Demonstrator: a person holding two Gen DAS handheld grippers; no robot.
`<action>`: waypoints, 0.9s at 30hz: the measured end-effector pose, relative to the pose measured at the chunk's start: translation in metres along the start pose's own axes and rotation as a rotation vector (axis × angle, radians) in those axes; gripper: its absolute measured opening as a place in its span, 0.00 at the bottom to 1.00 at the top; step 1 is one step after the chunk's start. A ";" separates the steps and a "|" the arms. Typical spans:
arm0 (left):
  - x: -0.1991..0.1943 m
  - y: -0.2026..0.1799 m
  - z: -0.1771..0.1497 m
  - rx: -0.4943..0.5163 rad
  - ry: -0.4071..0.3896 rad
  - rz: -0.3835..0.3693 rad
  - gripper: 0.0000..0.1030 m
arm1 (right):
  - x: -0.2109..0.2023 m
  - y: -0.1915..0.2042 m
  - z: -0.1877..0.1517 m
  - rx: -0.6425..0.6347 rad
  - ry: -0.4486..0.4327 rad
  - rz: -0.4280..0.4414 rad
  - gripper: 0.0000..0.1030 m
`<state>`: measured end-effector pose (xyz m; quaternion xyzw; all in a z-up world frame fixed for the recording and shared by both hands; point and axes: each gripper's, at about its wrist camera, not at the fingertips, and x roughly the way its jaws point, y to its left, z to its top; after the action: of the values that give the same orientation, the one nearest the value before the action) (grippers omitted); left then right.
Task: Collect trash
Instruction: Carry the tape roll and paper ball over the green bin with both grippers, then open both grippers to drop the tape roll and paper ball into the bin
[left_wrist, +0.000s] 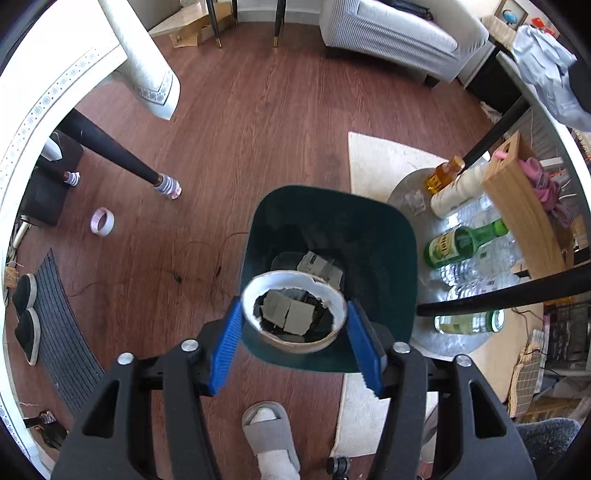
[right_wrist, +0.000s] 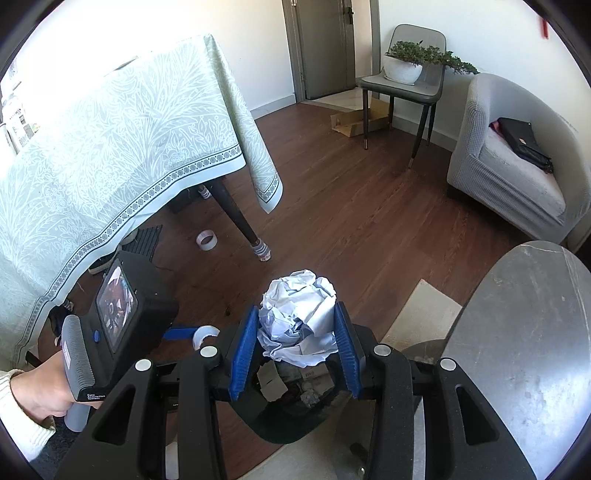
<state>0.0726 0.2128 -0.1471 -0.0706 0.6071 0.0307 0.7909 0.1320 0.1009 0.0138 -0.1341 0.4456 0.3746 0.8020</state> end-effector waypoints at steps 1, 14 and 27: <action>0.001 0.001 -0.001 0.002 0.001 0.007 0.64 | 0.004 0.002 0.000 0.000 0.008 0.004 0.41; -0.060 0.022 -0.002 -0.067 -0.216 -0.003 0.57 | 0.066 0.024 -0.012 -0.022 0.131 0.010 0.40; -0.115 0.022 0.004 -0.097 -0.404 -0.029 0.29 | 0.144 0.034 -0.050 -0.036 0.326 0.012 0.41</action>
<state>0.0434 0.2397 -0.0372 -0.1096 0.4327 0.0620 0.8927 0.1234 0.1661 -0.1273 -0.2047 0.5637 0.3606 0.7143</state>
